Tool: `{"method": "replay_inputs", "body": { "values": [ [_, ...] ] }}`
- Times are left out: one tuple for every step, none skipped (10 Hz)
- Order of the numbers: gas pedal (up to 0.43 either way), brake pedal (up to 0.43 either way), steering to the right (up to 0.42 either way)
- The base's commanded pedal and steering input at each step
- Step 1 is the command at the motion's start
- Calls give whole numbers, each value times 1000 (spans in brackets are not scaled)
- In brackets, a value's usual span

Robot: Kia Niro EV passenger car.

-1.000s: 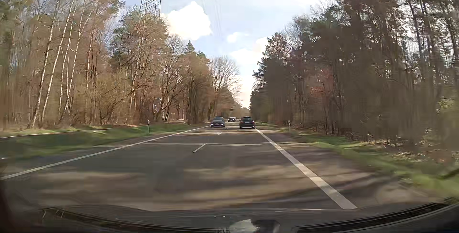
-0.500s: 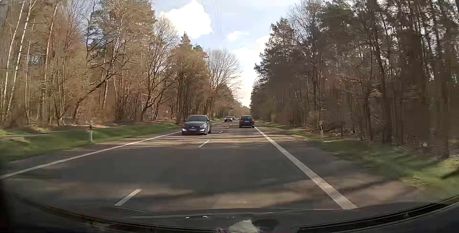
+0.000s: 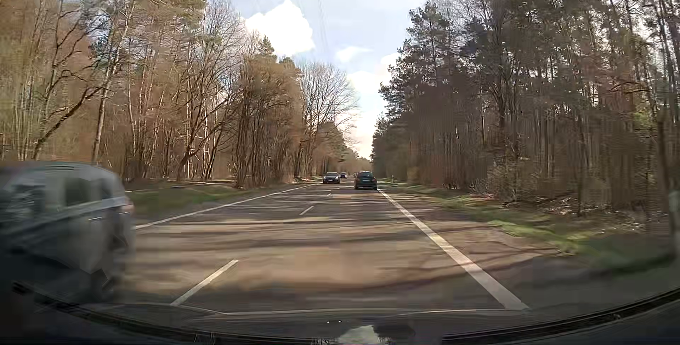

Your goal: Follow the waypoints while adhering to traffic rules and regulations

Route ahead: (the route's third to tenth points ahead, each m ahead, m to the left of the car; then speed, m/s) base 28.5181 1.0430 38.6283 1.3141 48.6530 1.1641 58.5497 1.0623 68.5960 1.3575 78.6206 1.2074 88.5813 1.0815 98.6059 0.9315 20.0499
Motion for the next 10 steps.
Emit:
{"method": "replay_inputs", "body": {
  "values": [
    [177,0,0],
    [177,0,-1],
    [177,0,-1],
    [177,0,-1],
    [177,0,0],
    [177,0,0],
    [177,0,-1],
    [177,0,0],
    [177,0,-1],
    [177,0,-1]
  ]
}}
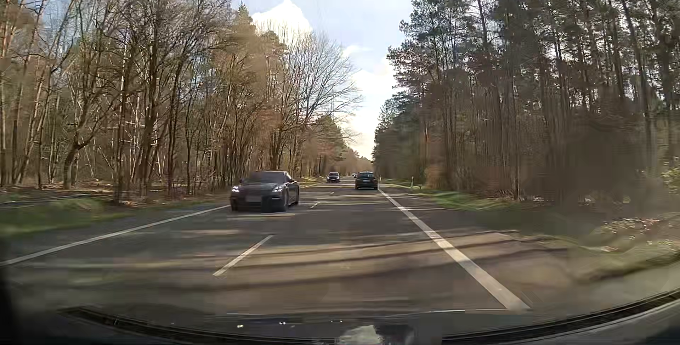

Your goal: Follow the waypoints while adhering to traffic rules and regulations

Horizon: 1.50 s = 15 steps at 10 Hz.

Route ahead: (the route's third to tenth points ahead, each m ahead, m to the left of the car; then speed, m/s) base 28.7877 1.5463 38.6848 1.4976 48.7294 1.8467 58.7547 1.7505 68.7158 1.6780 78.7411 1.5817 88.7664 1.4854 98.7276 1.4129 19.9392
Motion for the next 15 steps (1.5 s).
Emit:
{"method": "replay_inputs", "body": {
  "values": [
    [177,0,0],
    [177,0,-1],
    [177,0,-1],
    [177,0,-1],
    [177,0,-1],
    [177,0,0],
    [177,0,0],
    [177,0,0],
    [177,0,0],
    [177,0,0],
    [177,0,0],
    [177,0,0],
    [177,0,0],
    [177,0,0],
    [177,0,0]
  ]
}}
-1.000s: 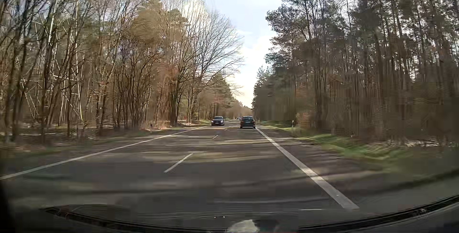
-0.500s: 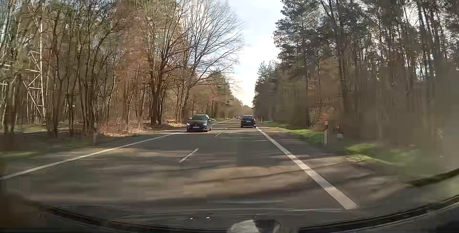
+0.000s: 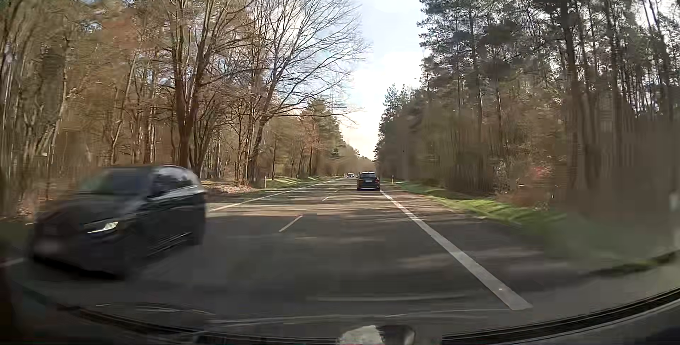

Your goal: Follow the waypoints while adhering to traffic rules and regulations

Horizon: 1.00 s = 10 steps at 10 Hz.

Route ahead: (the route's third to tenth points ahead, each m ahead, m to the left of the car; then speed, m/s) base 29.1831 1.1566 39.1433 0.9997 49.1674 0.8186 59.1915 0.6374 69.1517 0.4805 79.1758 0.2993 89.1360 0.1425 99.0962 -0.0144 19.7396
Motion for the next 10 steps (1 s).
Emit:
{"method": "replay_inputs", "body": {
  "values": [
    [177,0,0],
    [177,0,0],
    [177,0,0],
    [177,0,0],
    [177,0,0],
    [177,0,0],
    [177,0,0],
    [177,0,0],
    [177,0,0],
    [177,0,0]
  ]
}}
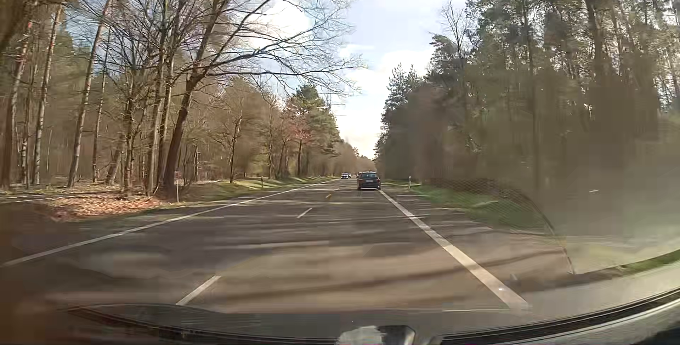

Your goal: Follow the waypoints while adhering to traffic rules and regulations

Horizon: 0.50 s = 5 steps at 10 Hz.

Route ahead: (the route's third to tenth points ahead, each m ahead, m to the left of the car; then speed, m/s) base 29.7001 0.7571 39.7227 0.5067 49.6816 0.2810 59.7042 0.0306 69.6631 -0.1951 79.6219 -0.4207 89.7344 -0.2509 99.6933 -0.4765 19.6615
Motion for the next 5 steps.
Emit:
{"method": "replay_inputs", "body": {
  "values": [
    [177,0,0],
    [177,0,0],
    [177,0,0],
    [177,0,0],
    [177,0,0]
  ]
}}
